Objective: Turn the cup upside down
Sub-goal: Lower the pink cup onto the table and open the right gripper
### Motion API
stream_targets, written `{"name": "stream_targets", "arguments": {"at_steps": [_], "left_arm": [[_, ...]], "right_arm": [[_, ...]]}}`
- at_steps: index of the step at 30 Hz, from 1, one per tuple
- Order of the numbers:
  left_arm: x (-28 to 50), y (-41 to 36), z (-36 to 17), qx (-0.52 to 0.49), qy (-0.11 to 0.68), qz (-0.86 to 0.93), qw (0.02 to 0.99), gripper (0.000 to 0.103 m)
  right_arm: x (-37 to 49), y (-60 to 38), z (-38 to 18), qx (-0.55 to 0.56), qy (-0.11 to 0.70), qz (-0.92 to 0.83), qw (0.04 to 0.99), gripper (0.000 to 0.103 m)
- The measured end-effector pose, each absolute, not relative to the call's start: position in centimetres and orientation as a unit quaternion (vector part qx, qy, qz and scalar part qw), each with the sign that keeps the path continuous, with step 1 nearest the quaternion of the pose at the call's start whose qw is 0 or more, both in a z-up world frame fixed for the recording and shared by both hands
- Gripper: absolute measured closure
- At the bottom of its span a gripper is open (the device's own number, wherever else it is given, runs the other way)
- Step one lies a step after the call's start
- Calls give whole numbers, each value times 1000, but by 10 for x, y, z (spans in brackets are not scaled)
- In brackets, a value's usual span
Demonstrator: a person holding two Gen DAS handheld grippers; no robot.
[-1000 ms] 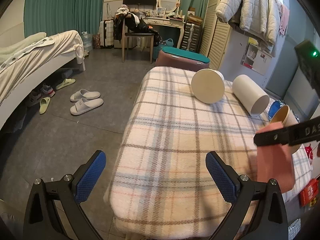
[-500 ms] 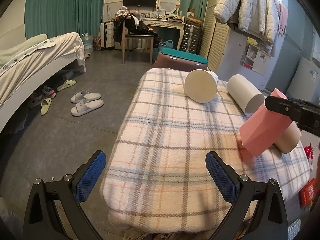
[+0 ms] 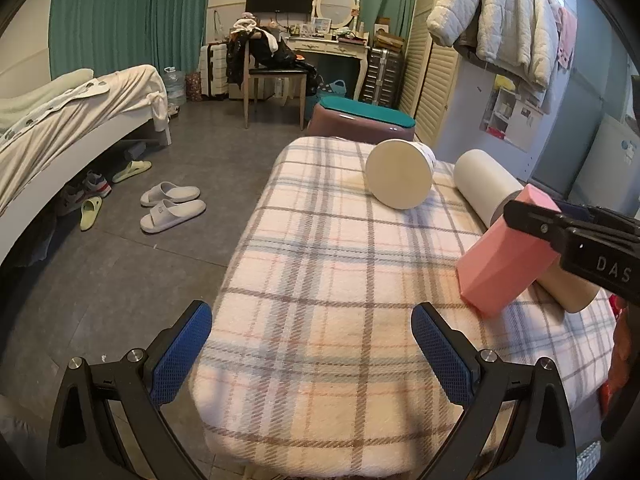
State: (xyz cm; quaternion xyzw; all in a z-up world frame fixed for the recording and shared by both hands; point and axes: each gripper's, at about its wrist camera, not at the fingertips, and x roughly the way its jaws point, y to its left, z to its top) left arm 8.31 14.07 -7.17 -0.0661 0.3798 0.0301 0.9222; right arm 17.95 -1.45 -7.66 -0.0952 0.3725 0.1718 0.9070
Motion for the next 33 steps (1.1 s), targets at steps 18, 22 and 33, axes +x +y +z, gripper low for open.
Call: {"name": "stream_targets", "arguments": {"at_steps": [18,22,33], "left_arm": [[75,125,-56,-44,375,38,925,0],[67,117,-45,-38,364,37,930,0],[31,80,-11,-34,296,-6,955,0]], "right_arm": [[162,-18,-57,-84,343,182,918,29],[144,-28,-31,-66,311,190,929,28],[73,-92,6,-30,241,146,959,10]]}}
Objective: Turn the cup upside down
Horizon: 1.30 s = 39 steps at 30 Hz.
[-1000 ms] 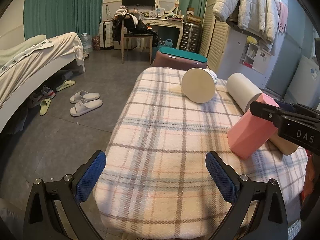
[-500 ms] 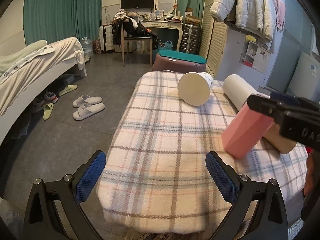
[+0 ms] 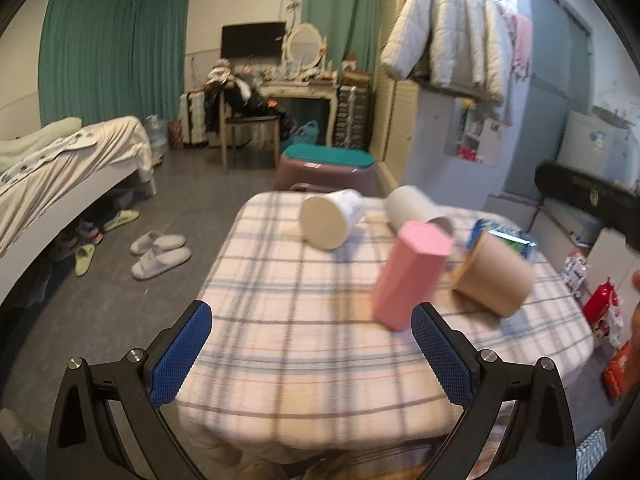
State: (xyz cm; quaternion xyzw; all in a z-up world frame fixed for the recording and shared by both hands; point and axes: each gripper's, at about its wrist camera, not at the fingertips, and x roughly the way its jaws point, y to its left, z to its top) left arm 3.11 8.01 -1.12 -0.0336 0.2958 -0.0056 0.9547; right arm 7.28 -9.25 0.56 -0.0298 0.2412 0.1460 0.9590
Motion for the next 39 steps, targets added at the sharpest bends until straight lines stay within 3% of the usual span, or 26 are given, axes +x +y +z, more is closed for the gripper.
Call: {"name": "stream_targets", "arguments": {"at_steps": [5,9,19,39], "left_arm": [[17,67,-1,-26,265,-13,964,0],[7,60,-2,-23,252,-20,967,0],[-11,53,-12,-26,242,-8,970,0],[-11,48,-14,-20,246,-3,969,0]], "right_arm": [[50,-112,-8,-39,224,115,967,10],[35,-123,-25,-31,220,113,968,0],[30,-134,-51,-24,230,103,967,0],[30,-143,-50,-18,228,96,969,0]]}}
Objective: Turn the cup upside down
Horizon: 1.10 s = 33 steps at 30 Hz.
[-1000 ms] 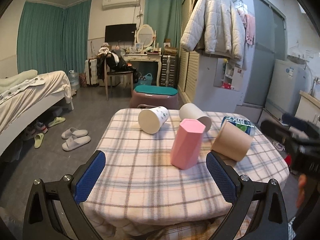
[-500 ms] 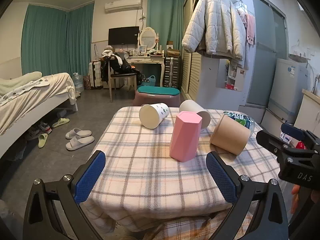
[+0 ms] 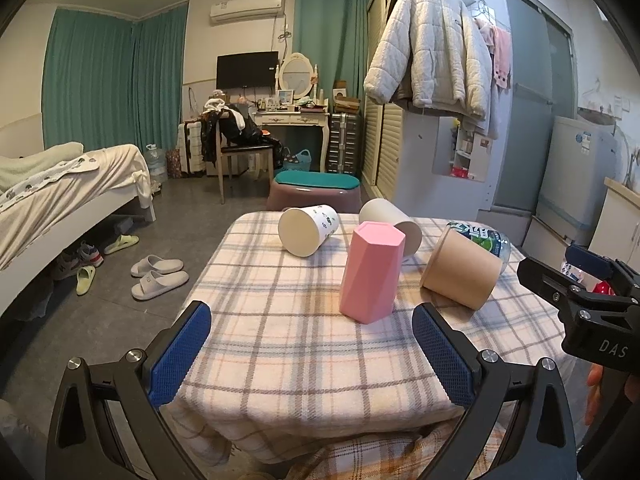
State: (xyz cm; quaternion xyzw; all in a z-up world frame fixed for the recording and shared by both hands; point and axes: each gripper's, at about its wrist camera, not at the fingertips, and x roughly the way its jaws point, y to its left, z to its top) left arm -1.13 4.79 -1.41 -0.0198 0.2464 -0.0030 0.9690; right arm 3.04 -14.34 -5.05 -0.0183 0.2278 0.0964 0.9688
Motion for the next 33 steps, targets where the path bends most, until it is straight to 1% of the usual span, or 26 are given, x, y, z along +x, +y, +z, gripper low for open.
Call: {"name": "stream_targets", "arguments": {"at_steps": [33], "left_arm": [[-10,49,-16,-21,252,-7,967,0]], "right_arm": [[32,-146,-57,-16,241,91,966,0]]}}
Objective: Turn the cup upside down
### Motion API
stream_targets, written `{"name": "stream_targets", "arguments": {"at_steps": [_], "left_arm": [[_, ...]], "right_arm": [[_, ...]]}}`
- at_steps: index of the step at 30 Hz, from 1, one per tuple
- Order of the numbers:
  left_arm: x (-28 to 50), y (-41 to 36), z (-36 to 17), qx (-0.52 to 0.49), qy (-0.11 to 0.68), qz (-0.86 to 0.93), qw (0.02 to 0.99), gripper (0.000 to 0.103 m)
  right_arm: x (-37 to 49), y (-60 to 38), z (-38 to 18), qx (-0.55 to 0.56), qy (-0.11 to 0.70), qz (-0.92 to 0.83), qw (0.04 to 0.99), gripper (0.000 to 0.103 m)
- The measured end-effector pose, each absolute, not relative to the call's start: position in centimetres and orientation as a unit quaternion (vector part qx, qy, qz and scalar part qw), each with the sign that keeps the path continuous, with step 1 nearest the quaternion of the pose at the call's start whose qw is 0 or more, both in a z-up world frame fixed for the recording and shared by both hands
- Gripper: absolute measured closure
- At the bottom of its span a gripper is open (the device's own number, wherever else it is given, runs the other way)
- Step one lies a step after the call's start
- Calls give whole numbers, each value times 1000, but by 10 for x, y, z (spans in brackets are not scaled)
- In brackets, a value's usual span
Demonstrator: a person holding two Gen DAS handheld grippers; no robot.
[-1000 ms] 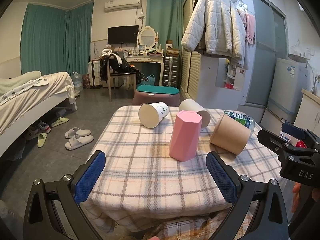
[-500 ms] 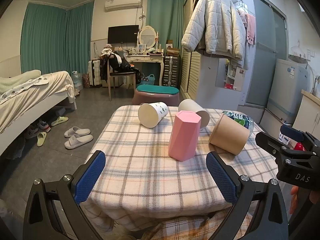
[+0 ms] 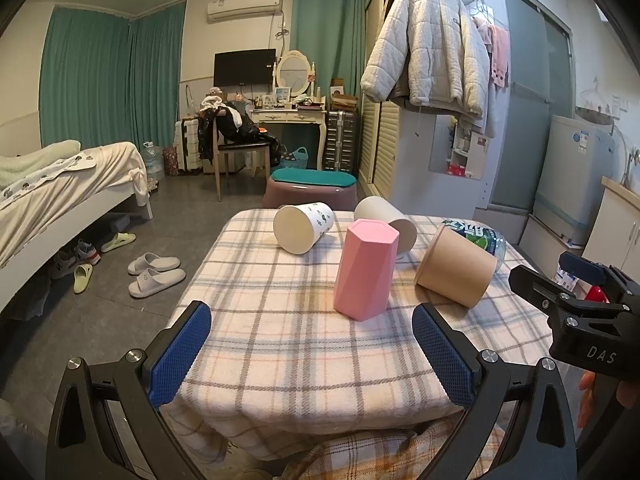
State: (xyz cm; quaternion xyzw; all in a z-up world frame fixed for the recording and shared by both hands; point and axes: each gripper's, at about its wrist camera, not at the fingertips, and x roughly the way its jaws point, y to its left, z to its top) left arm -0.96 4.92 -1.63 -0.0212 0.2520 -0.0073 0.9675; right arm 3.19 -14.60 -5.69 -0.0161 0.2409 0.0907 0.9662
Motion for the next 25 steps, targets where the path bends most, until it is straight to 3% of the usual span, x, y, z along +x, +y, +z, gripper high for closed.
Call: {"name": "stream_targets", "arguments": {"at_steps": [25], "left_arm": [[-13,46,-18,-21,252,-6,968,0]], "right_arm": [[32,-147,-58,-14,245,91,965,0]]}}
